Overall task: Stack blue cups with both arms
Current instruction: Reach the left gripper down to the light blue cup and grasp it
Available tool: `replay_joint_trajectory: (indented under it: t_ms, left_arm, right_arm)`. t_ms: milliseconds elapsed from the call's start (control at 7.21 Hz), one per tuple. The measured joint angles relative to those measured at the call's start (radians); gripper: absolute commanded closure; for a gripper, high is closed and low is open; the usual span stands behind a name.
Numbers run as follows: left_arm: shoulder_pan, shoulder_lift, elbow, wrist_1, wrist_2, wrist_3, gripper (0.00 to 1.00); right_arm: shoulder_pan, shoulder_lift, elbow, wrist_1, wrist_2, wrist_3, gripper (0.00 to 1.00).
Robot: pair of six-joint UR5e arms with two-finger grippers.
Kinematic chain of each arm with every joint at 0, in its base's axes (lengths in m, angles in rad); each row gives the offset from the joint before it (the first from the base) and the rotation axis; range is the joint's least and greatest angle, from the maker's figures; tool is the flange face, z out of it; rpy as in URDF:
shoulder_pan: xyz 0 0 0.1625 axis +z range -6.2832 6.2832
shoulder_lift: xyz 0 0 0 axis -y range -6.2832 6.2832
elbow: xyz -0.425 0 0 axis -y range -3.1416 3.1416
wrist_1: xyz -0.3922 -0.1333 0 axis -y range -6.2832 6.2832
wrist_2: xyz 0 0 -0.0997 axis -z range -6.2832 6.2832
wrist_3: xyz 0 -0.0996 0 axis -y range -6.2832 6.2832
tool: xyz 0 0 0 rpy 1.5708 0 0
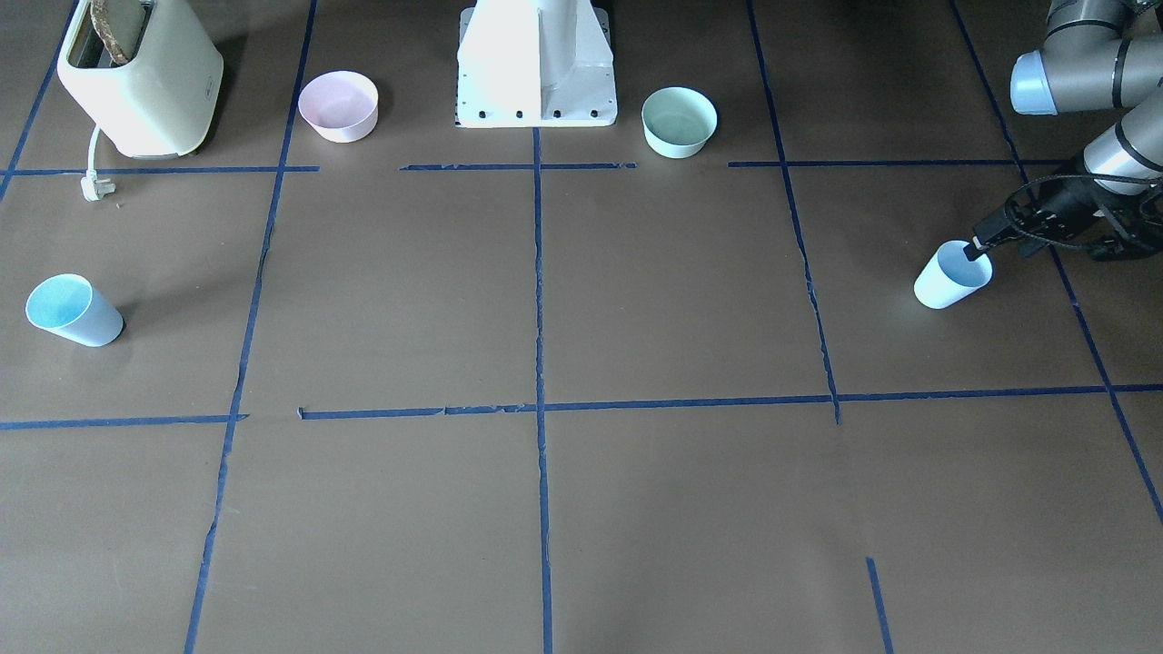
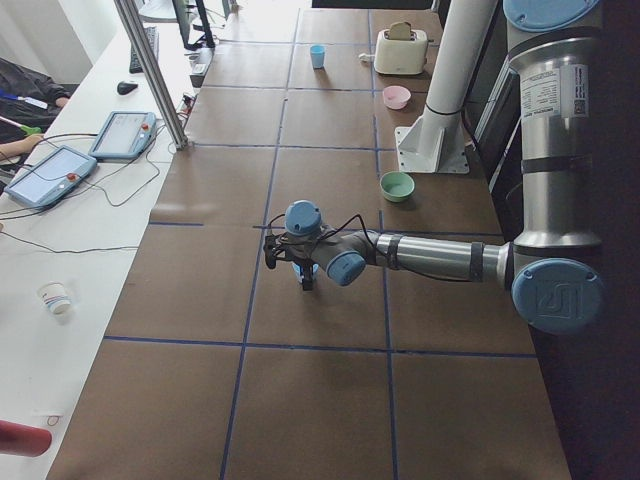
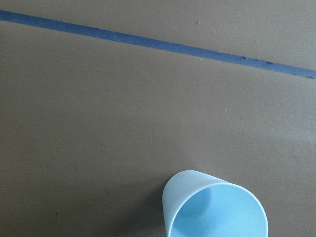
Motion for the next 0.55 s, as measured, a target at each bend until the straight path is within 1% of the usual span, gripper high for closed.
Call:
replay_joint_trajectory:
  t_ms: [277, 416, 555]
  left_arm:
    - [0.026, -0.014, 0.02, -0.001, 0.021, -0.001, 0.03]
    - [0.031, -0.031, 0.044, -0.003, 0.028, 0.001, 0.11]
    - [0.033, -0.042, 0.064, -0.004, 0.032, 0.003, 0.39]
  right_arm:
    - [0.0, 0.0, -0.001, 0.001, -0.002, 0.0, 0.0]
    - [0.0, -0.001, -0.001, 0.001, -0.002, 0.0, 0.0]
    - [0.0, -0.001, -0.001, 0.001, -0.001, 0.0, 0.0]
